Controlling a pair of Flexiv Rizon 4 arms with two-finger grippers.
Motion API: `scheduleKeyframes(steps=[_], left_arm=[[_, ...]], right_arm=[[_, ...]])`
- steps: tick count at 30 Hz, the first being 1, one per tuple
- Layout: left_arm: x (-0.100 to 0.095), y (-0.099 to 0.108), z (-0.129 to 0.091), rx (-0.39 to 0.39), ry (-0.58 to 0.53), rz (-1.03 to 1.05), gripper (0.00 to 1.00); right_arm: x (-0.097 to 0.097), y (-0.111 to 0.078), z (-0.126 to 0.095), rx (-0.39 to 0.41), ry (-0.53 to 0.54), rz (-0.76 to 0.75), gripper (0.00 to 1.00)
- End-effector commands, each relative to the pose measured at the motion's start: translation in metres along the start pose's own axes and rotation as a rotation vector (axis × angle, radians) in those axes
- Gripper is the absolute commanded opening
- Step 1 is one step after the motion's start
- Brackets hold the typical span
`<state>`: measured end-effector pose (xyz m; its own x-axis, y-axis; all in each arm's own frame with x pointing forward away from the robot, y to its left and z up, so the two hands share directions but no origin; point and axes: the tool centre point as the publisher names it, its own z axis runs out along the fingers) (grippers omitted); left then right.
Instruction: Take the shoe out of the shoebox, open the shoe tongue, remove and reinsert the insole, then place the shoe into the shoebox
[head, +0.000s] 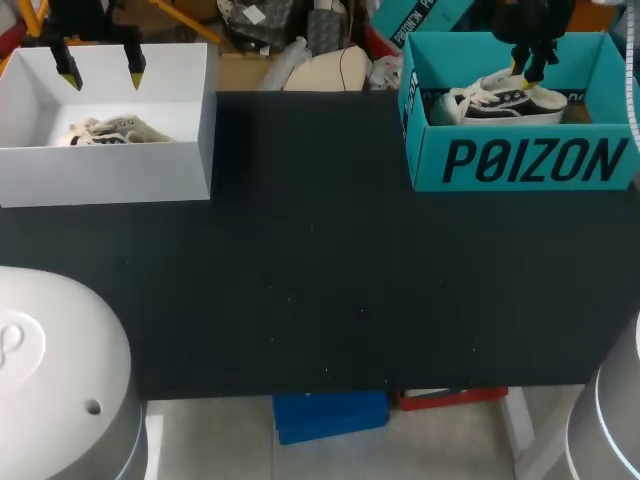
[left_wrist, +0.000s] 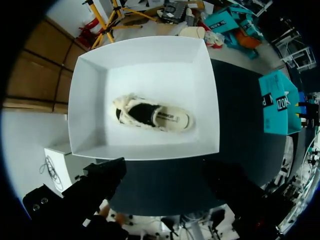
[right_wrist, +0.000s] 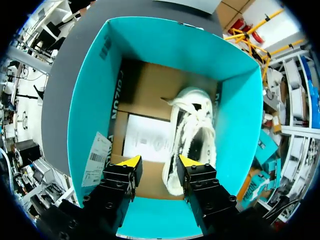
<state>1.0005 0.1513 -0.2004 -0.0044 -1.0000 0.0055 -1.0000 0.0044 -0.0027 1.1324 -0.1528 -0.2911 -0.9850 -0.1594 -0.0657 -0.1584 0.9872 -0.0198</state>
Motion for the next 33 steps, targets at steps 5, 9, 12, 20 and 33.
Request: scheduleKeyframes(steps=[5,9,12,20,33], left_arm=[[0.001,0.0,0.0,-0.001,-0.003,-0.002,1.0],[0.001,0.0,0.0,-0.001,-0.003,-0.002,1.0],[0.001,0.0,0.0,-0.001,-0.003,-0.002,1.0],[0.001,0.0,0.0,-0.001,-0.003,-0.002,1.0],[0.001,0.0,0.0,-0.001,-0.003,-0.002,1.0]], right_arm=[[-0.023,-0.007,0.025,0.004,0.099,0.042,0.42],[-0.023,-0.008,0.034,0.003,0.106,0.07,0.43],[-0.024,-0.01,0.041,0.003,0.107,0.086,0.45],[-0.033,-0.017,0.054,0.008,0.099,0.114,0.43],[-0.021,-0.012,0.085,-0.006,0.14,0.167,0.41]])
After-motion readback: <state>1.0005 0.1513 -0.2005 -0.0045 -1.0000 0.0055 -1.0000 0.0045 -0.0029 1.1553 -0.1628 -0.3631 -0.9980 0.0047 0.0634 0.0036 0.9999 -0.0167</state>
